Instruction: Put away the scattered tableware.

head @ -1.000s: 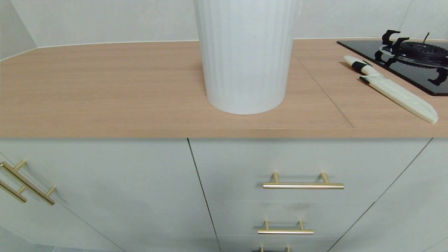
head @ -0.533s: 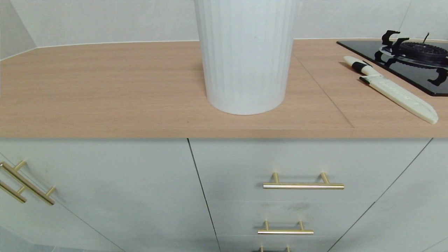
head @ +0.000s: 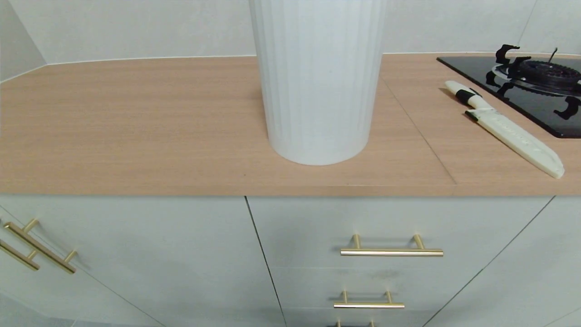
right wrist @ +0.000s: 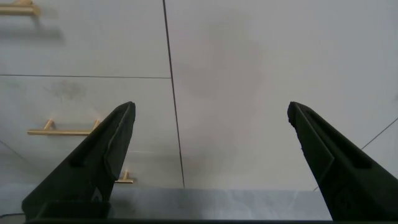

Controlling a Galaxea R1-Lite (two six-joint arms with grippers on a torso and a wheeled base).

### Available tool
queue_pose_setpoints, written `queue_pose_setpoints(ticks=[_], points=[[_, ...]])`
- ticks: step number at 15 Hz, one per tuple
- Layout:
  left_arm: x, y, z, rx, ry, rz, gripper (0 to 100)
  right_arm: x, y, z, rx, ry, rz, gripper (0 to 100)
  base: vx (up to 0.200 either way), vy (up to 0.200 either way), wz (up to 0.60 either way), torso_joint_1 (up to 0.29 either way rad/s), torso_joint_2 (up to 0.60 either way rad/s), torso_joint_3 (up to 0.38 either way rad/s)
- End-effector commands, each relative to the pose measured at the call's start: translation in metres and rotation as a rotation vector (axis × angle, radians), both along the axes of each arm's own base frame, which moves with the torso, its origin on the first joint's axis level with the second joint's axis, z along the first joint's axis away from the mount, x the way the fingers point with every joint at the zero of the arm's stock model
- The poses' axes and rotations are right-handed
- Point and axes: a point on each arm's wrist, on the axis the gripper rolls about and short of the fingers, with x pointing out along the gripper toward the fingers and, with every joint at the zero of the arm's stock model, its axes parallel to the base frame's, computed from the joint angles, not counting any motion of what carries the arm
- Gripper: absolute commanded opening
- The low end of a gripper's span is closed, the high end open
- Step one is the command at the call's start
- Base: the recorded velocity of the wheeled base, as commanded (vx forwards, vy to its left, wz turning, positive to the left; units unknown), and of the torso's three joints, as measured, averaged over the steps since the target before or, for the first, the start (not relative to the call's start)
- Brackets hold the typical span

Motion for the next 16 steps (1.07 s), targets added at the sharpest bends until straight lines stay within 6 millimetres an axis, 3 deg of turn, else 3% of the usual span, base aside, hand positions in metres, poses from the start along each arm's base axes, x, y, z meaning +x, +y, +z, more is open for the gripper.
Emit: queue_pose_setpoints(ticks=[1, 16], points=[[0.0001, 0.0000, 0.0002, 0.000, 0.000, 0.001, 100, 0.0001, 0.0000, 0.0000, -0.001, 0.001, 0.002, 100, 0.000, 0.000, 0.00, 0.193, -0.53, -0.305], [0.0001, 0.0000, 0.0002, 0.000, 0.000, 0.001, 100, 0.0001, 0.0000, 0.0000, -0.001, 0.001, 0.001, 100, 0.000, 0.000, 0.00, 0.191, -0.49, -0.284]])
